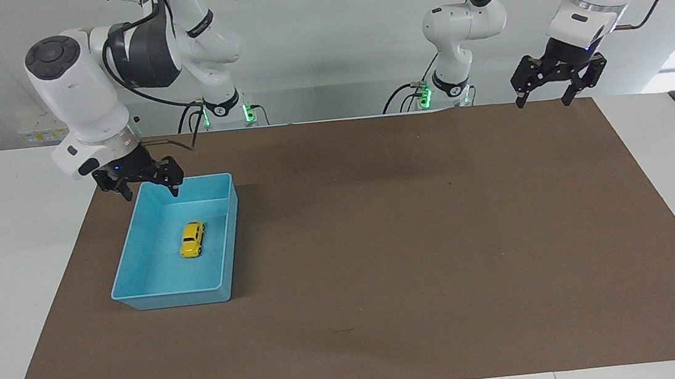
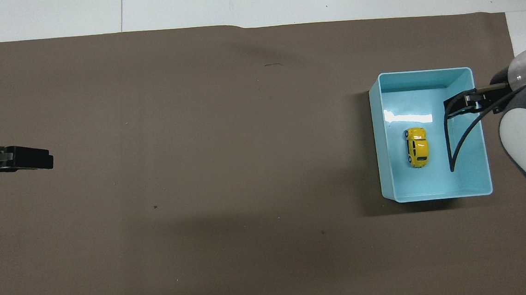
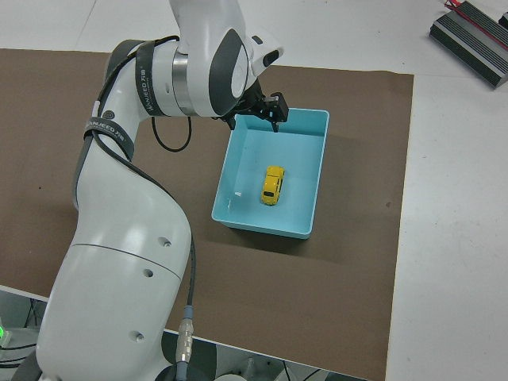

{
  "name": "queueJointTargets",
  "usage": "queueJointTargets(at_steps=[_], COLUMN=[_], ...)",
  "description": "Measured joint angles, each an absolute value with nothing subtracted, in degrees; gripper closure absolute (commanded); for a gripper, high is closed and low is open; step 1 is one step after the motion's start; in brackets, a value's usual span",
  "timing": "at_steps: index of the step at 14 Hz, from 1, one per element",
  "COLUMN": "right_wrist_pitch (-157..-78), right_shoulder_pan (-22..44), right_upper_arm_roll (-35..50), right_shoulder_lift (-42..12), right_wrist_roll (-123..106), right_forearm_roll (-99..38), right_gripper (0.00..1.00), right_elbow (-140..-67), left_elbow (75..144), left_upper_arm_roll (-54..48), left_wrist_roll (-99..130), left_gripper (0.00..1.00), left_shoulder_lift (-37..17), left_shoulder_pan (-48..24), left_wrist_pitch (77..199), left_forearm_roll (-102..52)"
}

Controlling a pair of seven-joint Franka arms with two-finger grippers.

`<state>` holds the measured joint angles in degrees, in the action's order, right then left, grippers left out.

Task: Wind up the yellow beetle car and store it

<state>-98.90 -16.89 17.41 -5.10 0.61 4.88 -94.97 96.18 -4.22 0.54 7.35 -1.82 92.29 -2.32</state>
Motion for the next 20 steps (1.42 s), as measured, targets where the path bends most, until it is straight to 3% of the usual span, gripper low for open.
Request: queueJointTargets(at_steps=[9, 16, 20], right_wrist_pitch=[-96.95, -96.95, -96.48], right_shoulder_pan=[-15.84, -1.94, -1.32], right_upper_arm_roll=[16.94, 3.06, 1.53], right_shoulder_lift=[-2.85, -2.59, -1.86], right_wrist_roll=[0.82, 0.82, 0.81], right_forearm_roll=[4.85, 3.1, 1.85], right_gripper=[0.0, 0.0, 0.0], right_elbow=[-94.86, -94.61, -94.44], left_elbow=[96.18, 96.18, 96.18], left_upper_arm_roll=[-4.22, -4.22, -4.22], left_wrist_roll=[0.54, 0.54, 0.54], left_gripper=[0.0, 0.0, 0.0], left_shoulder_lift=[7.35, 7.35, 7.35], left_shoulder_pan=[-1.82, -1.82, -1.82], left_wrist_pitch=[92.29, 92.29, 92.29], left_forearm_roll=[-2.32, -2.32, -2.32])
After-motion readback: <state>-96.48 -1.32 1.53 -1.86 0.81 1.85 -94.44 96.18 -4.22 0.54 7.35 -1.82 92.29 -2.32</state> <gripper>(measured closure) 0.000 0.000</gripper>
